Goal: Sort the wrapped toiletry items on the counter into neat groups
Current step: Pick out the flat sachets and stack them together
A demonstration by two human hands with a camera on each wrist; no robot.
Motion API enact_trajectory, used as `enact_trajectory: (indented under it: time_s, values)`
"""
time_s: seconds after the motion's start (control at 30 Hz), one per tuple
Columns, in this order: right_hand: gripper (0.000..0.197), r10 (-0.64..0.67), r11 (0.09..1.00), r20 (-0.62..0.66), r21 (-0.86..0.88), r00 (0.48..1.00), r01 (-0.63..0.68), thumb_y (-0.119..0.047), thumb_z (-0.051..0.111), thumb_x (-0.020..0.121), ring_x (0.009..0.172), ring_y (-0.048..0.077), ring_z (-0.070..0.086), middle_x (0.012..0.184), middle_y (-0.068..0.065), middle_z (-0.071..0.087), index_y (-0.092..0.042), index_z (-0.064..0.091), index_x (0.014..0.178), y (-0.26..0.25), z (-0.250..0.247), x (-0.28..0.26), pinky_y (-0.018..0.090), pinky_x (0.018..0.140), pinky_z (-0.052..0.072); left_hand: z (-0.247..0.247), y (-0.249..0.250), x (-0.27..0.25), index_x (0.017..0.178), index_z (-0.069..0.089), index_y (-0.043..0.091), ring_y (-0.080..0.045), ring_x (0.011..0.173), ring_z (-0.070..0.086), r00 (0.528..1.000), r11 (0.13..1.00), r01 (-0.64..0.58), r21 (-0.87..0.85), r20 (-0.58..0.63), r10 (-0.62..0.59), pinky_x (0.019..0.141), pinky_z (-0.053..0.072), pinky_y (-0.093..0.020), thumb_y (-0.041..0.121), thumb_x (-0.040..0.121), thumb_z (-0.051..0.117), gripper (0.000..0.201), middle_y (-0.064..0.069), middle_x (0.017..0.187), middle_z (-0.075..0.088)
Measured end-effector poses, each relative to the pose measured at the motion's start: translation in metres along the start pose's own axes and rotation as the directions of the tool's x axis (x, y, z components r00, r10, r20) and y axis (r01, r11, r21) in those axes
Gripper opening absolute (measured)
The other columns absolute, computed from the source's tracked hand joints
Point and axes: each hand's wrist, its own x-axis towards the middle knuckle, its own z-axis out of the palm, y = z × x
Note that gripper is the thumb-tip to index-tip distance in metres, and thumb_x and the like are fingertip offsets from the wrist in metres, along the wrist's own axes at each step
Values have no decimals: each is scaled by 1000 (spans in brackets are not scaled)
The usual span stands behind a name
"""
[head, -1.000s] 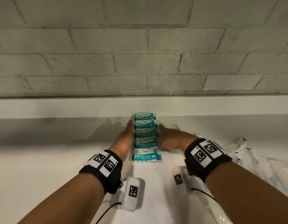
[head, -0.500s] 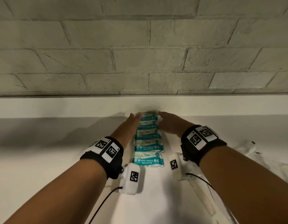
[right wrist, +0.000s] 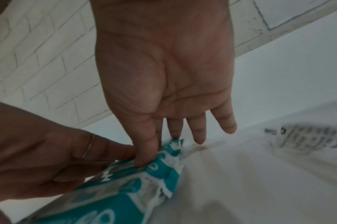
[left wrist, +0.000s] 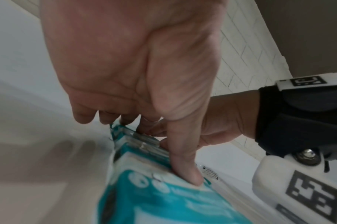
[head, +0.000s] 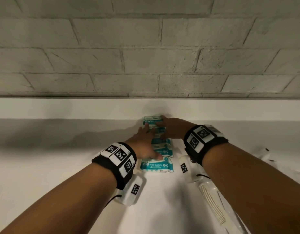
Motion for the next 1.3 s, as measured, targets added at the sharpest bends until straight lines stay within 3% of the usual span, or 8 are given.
enact_trajectory:
  time_s: [0.13, 0.23, 0.4, 0.63, 0.87, 1.0, 1.1, 1.3]
  values:
    - [60, -60, 996, -60, 63, 996, 64, -25, 57, 95, 127, 27, 47, 149, 9, 34, -13, 31, 147, 6, -1, -22, 28, 103, 36, 2, 0, -4, 153, 7, 26, -31, 148, -4, 1000, 999, -24, 41, -18, 24, 120, 14, -49, 54, 74, 72, 107, -4, 162, -10]
    - [56, 9, 991, -159, 133, 987, 12, -20, 49, 98, 116, 15, 49, 153, 5, 34, -25, 29, 150, 30, -13, -61, 20, 88, 41, 0, 3, -19, 154, -4, 23, -28, 147, -15, 998, 999, -21, 40, -54, 23, 120, 1, -46, 61, 83, 59, 102, -2, 160, -18]
    - [42, 209, 976, -73, -46, 975, -213, -28, 45, 100, 135, 20, 39, 151, -2, 38, -33, 44, 142, 100, -16, -154, 28, 108, 29, 2, 43, -55, 154, 10, 22, -21, 150, 2, 974, 976, -169, 140, -131, 187, 121, 10, -36, 46, 95, 49, 75, -4, 162, 0]
    - [44, 321, 947, 0, -30, 947, -321, -35, 62, 89, 129, 14, 45, 145, -6, 43, -36, 54, 132, 150, 30, -271, 26, 104, 35, 41, 140, -63, 154, 8, 22, -23, 150, 3, 960, 920, -280, 273, 52, 277, 121, 12, -43, 45, 95, 47, 74, -5, 162, -3]
    - [62, 264, 954, 234, -204, 936, -219, -34, 59, 90, 147, 17, 15, 161, -5, 14, -36, 33, 147, 186, 74, -318, 36, 118, 19, 92, 182, -64, 127, 55, 11, -29, 123, 48, 987, 938, -143, 315, 122, 110, 100, 40, -36, 48, 95, 46, 50, -11, 136, 46]
    - [48, 279, 947, 61, -182, 958, -264, -29, 52, 93, 135, 20, 38, 150, -3, 38, -31, 45, 141, 212, 66, -329, 35, 110, 35, 111, 193, -88, 116, 62, 18, -26, 108, 56, 992, 914, -119, 389, 78, 96, 88, 48, -34, 39, 90, 52, 35, -7, 123, 58]
    - [35, 121, 979, -171, -140, 978, -146, -26, 49, 97, 124, 18, 48, 137, -5, 52, -33, 56, 131, 203, 62, -321, 32, 102, 40, 124, 196, -100, 127, 55, 24, -28, 117, 47, 994, 910, -86, 406, -31, 108, 98, 42, -39, 38, 86, 56, 44, -5, 126, 52]
    - [67, -99, 968, 17, -231, 995, 101, 3, 42, 87, 127, 24, 48, 146, -1, 46, -31, 39, 144, 170, 58, -283, 32, 101, 41, 141, 212, -110, 129, 55, 37, -20, 117, 49, 977, 921, -205, 331, 7, 215, 98, 43, -39, 37, 82, 65, 48, 4, 127, 54]
